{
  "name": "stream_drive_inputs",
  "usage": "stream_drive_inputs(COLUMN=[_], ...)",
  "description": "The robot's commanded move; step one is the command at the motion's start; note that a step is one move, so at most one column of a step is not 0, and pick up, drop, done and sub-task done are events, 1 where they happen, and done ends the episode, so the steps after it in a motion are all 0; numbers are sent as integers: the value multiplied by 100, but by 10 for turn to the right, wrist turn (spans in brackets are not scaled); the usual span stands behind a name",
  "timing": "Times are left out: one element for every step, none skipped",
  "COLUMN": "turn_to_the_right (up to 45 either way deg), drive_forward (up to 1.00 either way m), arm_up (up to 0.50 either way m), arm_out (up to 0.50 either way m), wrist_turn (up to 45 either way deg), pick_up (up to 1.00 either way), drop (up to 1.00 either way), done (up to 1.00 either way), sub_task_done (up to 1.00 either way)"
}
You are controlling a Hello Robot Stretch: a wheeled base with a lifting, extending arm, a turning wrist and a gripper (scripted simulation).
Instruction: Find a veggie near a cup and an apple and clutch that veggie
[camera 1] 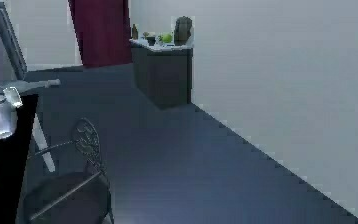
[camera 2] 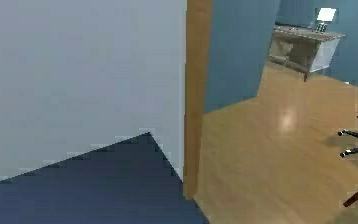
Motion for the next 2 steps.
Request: stream_drive_inputs(turn_to_the_right=[-450,-450], drive_forward=[0,0], arm_up=[0,0], arm_out=[0,0], wrist_turn=[0,0], pick_up=[0,0], drop=[0,0], done=[0,0], sub_task_done=[0,0])
